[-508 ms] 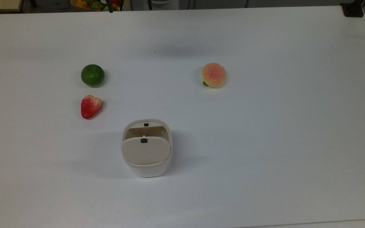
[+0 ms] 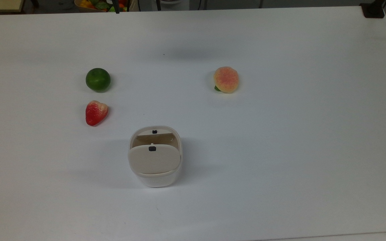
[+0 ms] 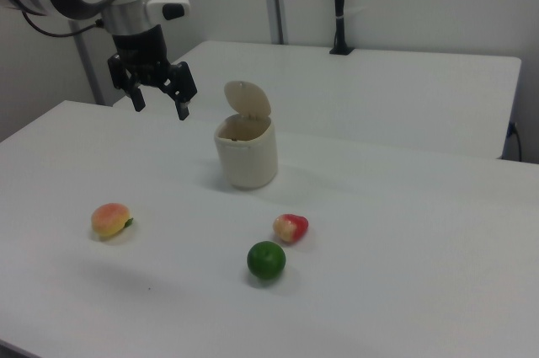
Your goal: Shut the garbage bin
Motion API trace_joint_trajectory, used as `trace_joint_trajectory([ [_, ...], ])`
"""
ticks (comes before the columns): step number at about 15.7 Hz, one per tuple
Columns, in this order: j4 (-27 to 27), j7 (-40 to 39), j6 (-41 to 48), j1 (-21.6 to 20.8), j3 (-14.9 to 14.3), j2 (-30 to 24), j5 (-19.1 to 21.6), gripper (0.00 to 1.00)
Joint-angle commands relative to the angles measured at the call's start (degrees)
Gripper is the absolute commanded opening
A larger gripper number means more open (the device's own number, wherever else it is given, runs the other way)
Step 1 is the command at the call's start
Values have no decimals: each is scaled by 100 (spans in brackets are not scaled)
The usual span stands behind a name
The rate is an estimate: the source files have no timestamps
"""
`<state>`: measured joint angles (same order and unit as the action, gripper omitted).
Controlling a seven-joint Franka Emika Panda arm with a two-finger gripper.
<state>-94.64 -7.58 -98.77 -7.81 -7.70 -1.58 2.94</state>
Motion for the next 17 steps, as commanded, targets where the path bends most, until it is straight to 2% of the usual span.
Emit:
trace_joint_trajectory([
  [1,-64,-16,-151,-72,-65,-26,-65,100],
  [3,-64,-42,-151,-72,-65,-26,-65,89],
  [8,-81,-51,-345,-71,-65,-18,-48,41],
  [11,-73,-68,-380,-63,-65,-9,-30,19],
  [13,-81,-60,-502,-63,-65,26,-12,8],
  [17,-81,-60,-538,-63,-65,44,5,5],
])
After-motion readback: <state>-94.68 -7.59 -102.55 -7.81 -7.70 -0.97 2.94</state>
